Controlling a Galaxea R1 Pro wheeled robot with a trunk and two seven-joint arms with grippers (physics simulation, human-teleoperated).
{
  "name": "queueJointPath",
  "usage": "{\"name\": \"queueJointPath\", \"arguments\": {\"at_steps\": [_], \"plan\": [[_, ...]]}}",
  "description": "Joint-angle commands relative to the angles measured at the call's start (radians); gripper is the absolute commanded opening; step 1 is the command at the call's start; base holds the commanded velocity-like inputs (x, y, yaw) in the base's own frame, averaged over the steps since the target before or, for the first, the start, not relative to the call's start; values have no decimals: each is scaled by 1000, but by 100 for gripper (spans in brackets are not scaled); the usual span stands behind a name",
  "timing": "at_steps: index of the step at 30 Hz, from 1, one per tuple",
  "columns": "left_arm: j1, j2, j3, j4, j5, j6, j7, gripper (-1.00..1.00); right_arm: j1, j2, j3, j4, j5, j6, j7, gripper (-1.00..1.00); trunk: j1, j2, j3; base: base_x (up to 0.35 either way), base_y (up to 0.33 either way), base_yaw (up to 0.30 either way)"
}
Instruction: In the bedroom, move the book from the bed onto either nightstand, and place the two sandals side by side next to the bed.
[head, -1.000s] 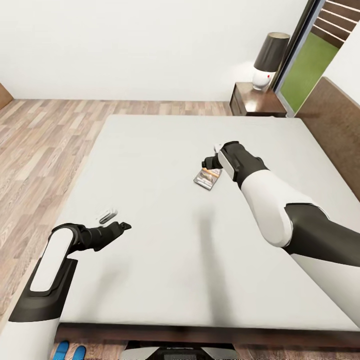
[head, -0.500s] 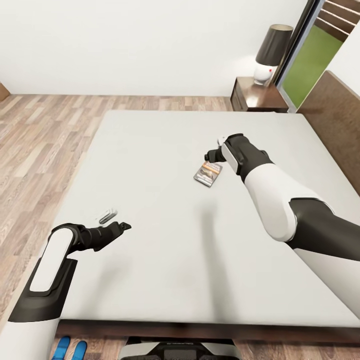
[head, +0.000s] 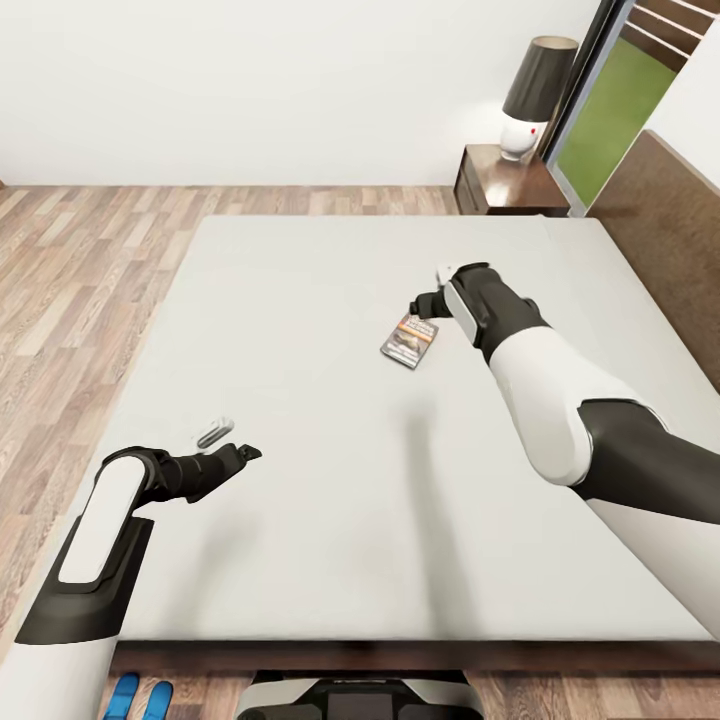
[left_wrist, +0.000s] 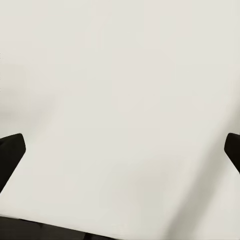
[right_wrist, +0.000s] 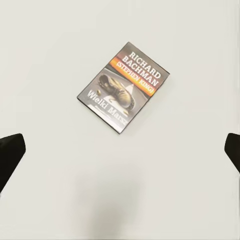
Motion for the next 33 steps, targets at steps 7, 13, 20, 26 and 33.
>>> {"name": "queueJointPath", "arguments": {"at_steps": [7,13,20,26,33], "plan": [[-1,2,4,0,10,1,11,100,1,2,-7,-59,6,8,2,100,0,-1,-2,0,0,-9],[-1,1,7,0,11,1,12,100,-1,2,-7,-69,8,13,5,100,0,-1,-3,0,0,-2],[-4,0,2,-5,12,2,18,100,-15,3,-7,-65,9,13,9,100,0,-1,-11,0,0,0],[-78,-9,-4,-1,18,3,21,100,-17,3,-6,-52,15,-17,10,100,0,-1,-20,0,0,0],[-249,-3,-9,13,96,4,28,100,-20,3,-7,-21,11,-42,11,100,0,-1,-31,0,0,0]]}}
